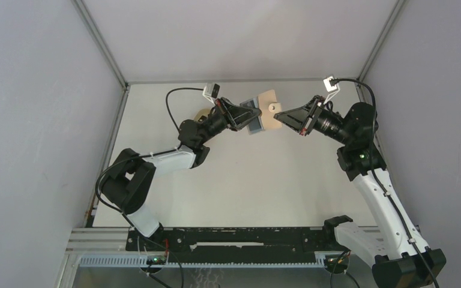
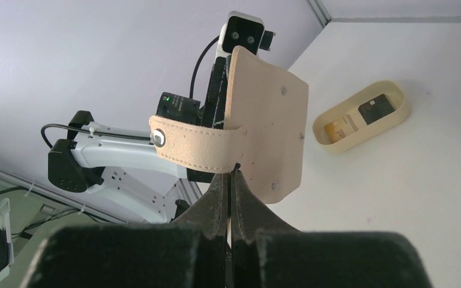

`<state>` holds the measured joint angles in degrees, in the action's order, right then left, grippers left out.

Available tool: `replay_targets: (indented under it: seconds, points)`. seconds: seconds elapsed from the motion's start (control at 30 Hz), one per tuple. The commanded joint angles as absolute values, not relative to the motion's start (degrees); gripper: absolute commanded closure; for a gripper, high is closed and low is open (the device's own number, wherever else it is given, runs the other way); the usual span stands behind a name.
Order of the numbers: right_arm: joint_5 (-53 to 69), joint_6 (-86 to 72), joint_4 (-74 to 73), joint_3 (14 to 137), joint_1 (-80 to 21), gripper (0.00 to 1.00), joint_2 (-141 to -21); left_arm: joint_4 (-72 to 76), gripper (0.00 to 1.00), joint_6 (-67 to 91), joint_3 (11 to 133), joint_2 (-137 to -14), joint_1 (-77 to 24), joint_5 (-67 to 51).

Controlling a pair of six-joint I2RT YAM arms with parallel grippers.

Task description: Take the credit cards out of the card holder

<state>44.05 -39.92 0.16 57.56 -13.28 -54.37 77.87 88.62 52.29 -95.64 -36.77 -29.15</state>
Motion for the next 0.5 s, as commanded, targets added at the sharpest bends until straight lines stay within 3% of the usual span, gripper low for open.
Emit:
replay_targets:
  seconds: [0.0, 0.1, 0.27, 0.47]
  points:
    - [43.73, -38.31, 0.26, 57.71, -14.01, 1.00, -53.86, 82.01, 1.00, 89.83, 56.26, -94.83, -37.97, -32.58]
    - [43.45, -38.04, 0.26, 57.33, -13.89, 1.00, -53.79, 82.02, 1.00, 90.15, 56.25, -94.91, -37.82, -33.05]
    - [43.25, -37.87, 0.26, 56.74, -13.80, 1.00, -53.64, 82.04, 0.87, 90.26, 57.03, -94.72, -37.73, -34.43]
    - [43.15, -37.81, 0.26, 56.51, -13.47, 1.00, -53.27, 82.01, 0.84, 90.35, 56.99, -94.70, -37.60, -34.72]
